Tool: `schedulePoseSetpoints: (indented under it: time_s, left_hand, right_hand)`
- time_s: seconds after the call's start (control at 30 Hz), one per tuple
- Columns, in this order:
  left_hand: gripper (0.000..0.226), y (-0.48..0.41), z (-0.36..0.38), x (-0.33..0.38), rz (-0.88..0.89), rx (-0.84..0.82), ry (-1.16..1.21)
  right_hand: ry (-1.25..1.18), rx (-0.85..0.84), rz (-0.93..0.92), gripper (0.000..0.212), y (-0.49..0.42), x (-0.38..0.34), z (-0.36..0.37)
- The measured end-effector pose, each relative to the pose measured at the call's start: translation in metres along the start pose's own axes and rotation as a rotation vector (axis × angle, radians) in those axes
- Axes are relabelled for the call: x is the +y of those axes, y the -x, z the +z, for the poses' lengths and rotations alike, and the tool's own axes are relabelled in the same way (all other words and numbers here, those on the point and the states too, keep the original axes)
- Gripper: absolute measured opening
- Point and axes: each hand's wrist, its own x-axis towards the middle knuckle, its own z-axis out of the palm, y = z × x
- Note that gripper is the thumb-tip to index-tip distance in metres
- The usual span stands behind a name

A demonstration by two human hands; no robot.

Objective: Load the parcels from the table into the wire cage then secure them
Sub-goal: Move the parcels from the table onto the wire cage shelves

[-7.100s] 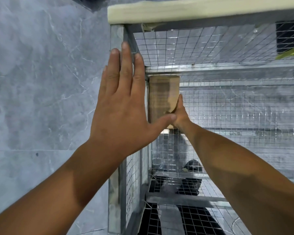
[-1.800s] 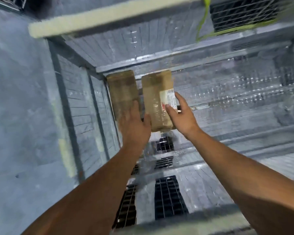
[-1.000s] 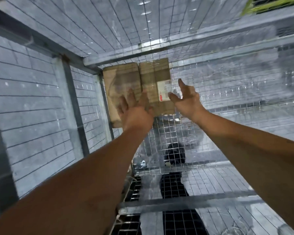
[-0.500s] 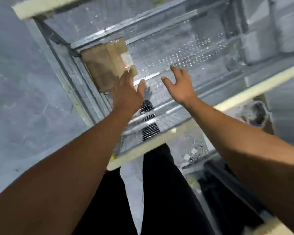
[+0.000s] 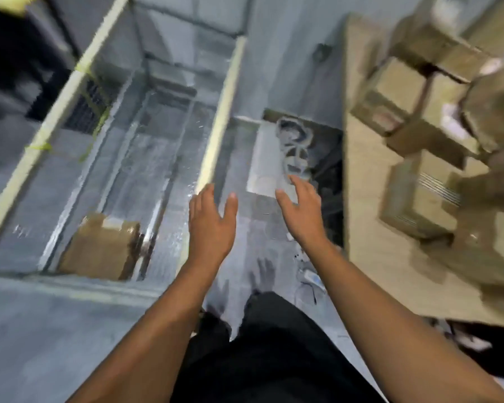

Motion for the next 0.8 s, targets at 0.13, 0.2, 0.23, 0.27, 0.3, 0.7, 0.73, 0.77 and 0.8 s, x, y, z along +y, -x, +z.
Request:
schedulePoseSetpoints:
  time_s: [0.13, 0.2, 0.23, 0.27, 0.3, 0.7, 0.73, 0.77, 0.8]
  left_hand:
    - [0.064, 0.021, 0.059, 0.067, 0.232, -0.151, -0.034]
    - [0.064, 0.038, 0.093, 0.096, 0.324, -0.215, -0.033]
    - [0.064, 0.049, 0.110, 0.110, 0.363, -0.247, -0.036]
    - [0.064, 0.061, 0.128, 0.122, 0.391, -0.275, -0.042]
    - [0.065, 0.073, 0.145, 0.132, 0.403, -0.298, -0.046]
    - [0.066, 0.171, 0.264, 0.169, 0.373, -0.479, -0.096]
    - [0.066, 0.165, 0.269, 0.171, 0.369, -0.474, -0.108]
    - [0.066, 0.158, 0.275, 0.174, 0.361, -0.467, -0.117]
    - [0.066, 0.148, 0.282, 0.177, 0.350, -0.461, -0.120]
  right_hand:
    - [-0.121, 0.201, 0.078, 0.056, 0.025, 0.052, -0.085]
    - [-0.180, 0.295, 0.108, 0.057, 0.044, 0.082, -0.122]
    - [-0.199, 0.340, 0.121, 0.057, 0.056, 0.099, -0.139]
    - [-0.211, 0.376, 0.136, 0.057, 0.068, 0.115, -0.155]
    - [-0.221, 0.402, 0.152, 0.057, 0.080, 0.131, -0.170]
    - [-0.276, 0.501, 0.249, 0.060, 0.154, 0.248, -0.250]
    - [-0.275, 0.492, 0.232, 0.060, 0.148, 0.246, -0.249]
    - [-0.278, 0.483, 0.217, 0.061, 0.141, 0.244, -0.247]
    - [-0.288, 0.471, 0.204, 0.061, 0.132, 0.242, -0.246]
